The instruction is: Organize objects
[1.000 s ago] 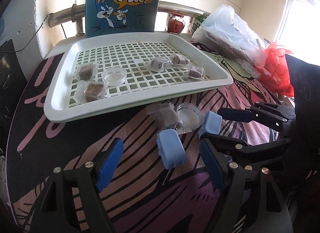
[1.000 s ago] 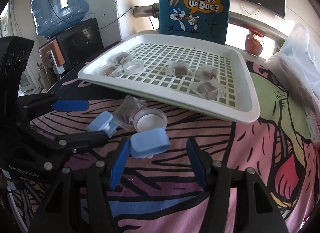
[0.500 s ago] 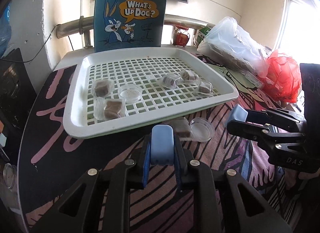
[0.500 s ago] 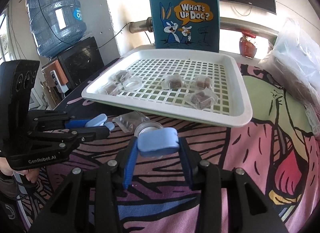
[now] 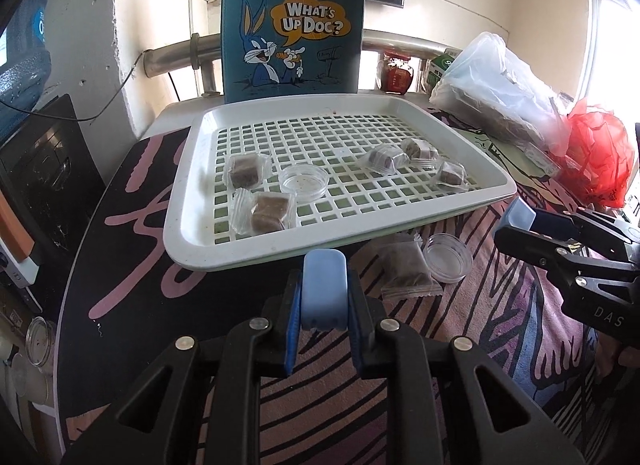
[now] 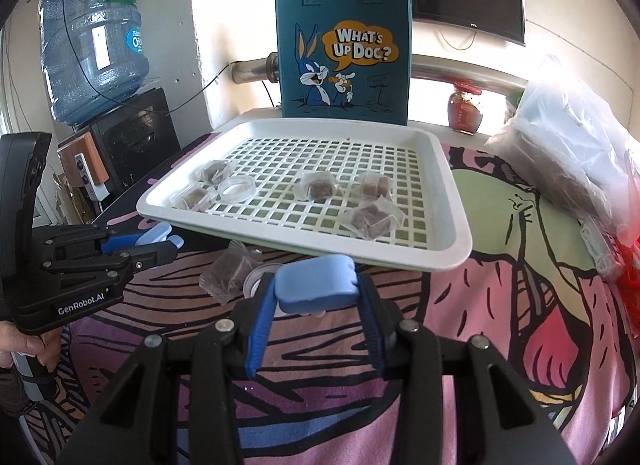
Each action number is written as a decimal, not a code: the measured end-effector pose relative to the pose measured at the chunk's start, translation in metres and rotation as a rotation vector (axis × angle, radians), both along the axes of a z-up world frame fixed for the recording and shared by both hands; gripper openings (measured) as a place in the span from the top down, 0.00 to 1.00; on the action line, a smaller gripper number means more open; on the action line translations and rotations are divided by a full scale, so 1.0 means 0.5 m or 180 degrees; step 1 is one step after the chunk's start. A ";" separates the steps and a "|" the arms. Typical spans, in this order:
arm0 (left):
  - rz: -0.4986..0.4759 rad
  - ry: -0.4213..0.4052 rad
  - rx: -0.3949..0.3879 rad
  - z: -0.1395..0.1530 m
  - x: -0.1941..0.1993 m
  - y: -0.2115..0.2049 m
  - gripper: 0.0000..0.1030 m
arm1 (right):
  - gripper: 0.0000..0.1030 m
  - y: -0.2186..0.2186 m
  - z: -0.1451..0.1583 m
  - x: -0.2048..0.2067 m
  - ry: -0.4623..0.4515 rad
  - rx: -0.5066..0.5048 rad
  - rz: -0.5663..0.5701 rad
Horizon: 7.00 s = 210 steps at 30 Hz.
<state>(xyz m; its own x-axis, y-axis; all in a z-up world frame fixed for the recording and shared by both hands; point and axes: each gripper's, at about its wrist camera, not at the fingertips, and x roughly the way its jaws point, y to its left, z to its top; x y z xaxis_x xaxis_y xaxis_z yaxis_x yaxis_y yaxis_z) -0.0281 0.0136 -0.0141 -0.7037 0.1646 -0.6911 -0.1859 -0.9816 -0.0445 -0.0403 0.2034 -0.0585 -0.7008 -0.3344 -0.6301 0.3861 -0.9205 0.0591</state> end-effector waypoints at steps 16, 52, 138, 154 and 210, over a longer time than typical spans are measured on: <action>0.0033 -0.0027 0.0384 0.000 0.001 -0.031 0.82 | 0.62 -0.005 0.004 0.015 0.0099 0.0000 0.0060; 0.0087 -0.0117 0.0460 -0.010 -0.007 -0.041 0.82 | 0.62 0.001 0.000 0.004 -0.0033 -0.0100 0.0093; 0.0140 -0.0207 0.0531 -0.021 -0.015 -0.053 0.82 | 0.62 -0.002 0.000 0.007 -0.0025 -0.0107 0.0100; 0.0141 -0.0210 0.0534 -0.021 -0.017 -0.054 0.82 | 0.62 -0.001 0.000 0.007 -0.0025 -0.0108 0.0100; 0.0146 -0.0250 0.0541 -0.024 -0.018 -0.053 0.82 | 0.62 0.001 0.000 0.007 -0.0026 -0.0113 0.0103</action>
<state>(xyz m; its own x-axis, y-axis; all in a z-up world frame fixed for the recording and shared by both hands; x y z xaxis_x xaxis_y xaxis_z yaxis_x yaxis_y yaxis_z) -0.0369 -0.0131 -0.0261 -0.6580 0.2529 -0.7093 -0.1307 -0.9660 -0.2232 -0.0368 0.2038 -0.0585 -0.6841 -0.3792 -0.6231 0.4152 -0.9048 0.0949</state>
